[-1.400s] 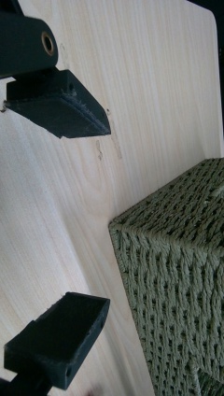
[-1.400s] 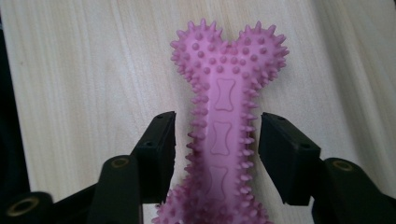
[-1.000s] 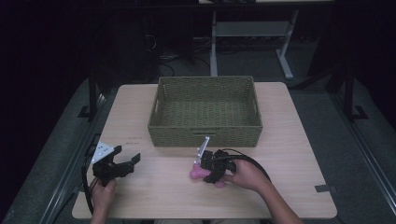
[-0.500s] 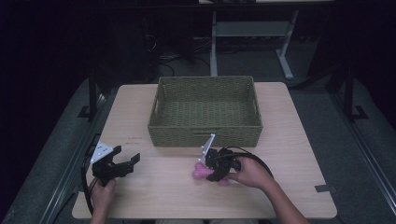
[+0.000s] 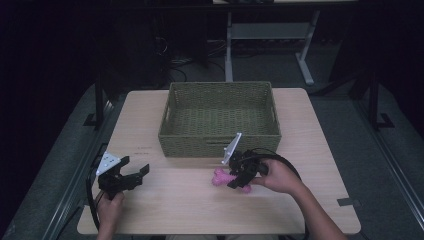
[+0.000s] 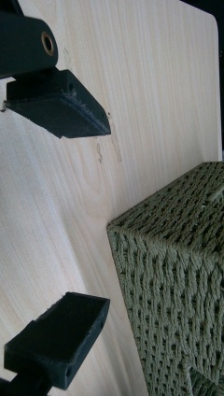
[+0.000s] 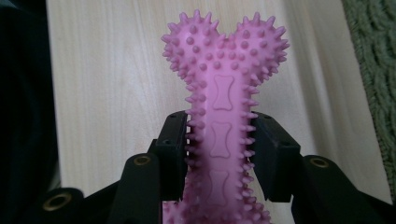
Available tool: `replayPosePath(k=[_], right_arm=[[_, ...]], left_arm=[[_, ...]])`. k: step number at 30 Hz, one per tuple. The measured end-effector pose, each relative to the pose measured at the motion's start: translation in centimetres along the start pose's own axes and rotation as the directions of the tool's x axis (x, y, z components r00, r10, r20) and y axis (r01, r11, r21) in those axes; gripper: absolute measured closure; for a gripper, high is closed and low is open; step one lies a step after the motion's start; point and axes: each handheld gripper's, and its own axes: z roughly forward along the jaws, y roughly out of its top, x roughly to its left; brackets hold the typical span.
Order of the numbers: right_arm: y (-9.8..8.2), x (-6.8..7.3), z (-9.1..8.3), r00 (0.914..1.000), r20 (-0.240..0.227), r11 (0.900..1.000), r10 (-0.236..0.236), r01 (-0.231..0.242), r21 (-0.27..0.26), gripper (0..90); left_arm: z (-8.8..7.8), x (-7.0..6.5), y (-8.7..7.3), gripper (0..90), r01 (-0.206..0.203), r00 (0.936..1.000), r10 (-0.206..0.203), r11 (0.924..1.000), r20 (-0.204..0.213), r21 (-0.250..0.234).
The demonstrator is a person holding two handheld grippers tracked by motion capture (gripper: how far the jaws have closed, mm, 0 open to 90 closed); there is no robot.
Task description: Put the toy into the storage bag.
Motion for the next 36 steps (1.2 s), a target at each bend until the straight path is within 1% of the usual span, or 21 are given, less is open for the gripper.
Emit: replayPosePath(k=[1, 4, 7, 9, 11, 16, 22, 25, 30, 32, 34, 36], right_arm=[[-0.1, -0.2, -0.4, 1.0000, -0.006, 1.000, 0.003, -0.003, -0.011, 57.8], [-0.2, -0.5, -1.1, 1.0000, 0.000, 1.000, 0.007, -0.007, -0.013, 57.8], [-0.3, -0.8, -2.0, 1.0000, -0.003, 1.000, 0.003, -0.003, -0.025, 57.8], [-0.3, -1.0, -2.7, 1.0000, -0.001, 0.999, -0.008, 0.008, -0.034, 57.8], [-0.3, -1.2, -3.2, 1.0000, 0.000, 0.999, -0.005, 0.005, -0.042, 57.9], [-0.3, -1.8, -4.4, 1.0000, 0.008, 0.999, 0.002, -0.001, -0.050, 57.9], [0.1, -2.4, -5.9, 0.9997, 0.025, 0.999, 0.000, 0.001, -0.042, 57.9], [0.3, -2.6, -6.6, 0.9997, 0.023, 0.999, -0.002, 0.003, -0.053, 57.9], [0.8, -2.6, -7.5, 0.9993, 0.033, 0.998, -0.018, 0.020, -0.052, 57.9], [1.0, -2.6, -7.7, 0.9993, 0.029, 0.999, -0.022, 0.023, -0.049, 57.9], [1.1, -2.8, -7.8, 0.9993, 0.026, 0.999, -0.027, 0.028, -0.042, 57.9], [1.2, -2.9, -8.0, 0.9993, 0.027, 0.999, -0.027, 0.028, -0.043, 57.9]], left_arm=[[0.0, 0.0, 0.0, 13.9, 0.000, 1.0000, 0.000, 1.0000, -0.001, 0.002], [0.0, 0.0, 0.0, 13.9, -0.003, 1.0000, 0.003, 1.0000, -0.002, 0.002], [0.0, -0.1, 0.0, 13.8, -0.003, 1.0000, 0.003, 1.0000, -0.001, 0.001], [0.0, 0.0, 0.0, 13.9, -0.002, 1.0000, 0.002, 1.0000, 0.001, 0.005], [0.0, -0.1, 0.0, 13.8, -0.006, 1.0000, 0.006, 1.0000, 0.001, 0.001], [0.0, -0.1, 0.0, 13.9, -0.006, 1.0000, 0.006, 1.0000, 0.001, 0.000], [0.0, 0.0, 0.0, 13.9, -0.005, 1.0000, 0.005, 1.0000, 0.000, -0.001], [-0.1, 0.0, 0.1, 13.9, -0.010, 0.9999, 0.010, 1.0000, -0.003, -0.001], [0.0, -0.1, 0.0, 13.9, -0.005, 1.0000, 0.005, 1.0000, -0.004, -0.002], [0.0, -0.2, 0.1, 13.9, -0.004, 1.0000, 0.004, 1.0000, 0.001, -0.007], [0.0, -0.2, 0.1, 13.9, -0.010, 0.9999, 0.010, 0.9999, -0.003, -0.003], [0.0, -0.1, 0.1, 13.9, -0.007, 1.0000, 0.007, 1.0000, -0.001, -0.002]])
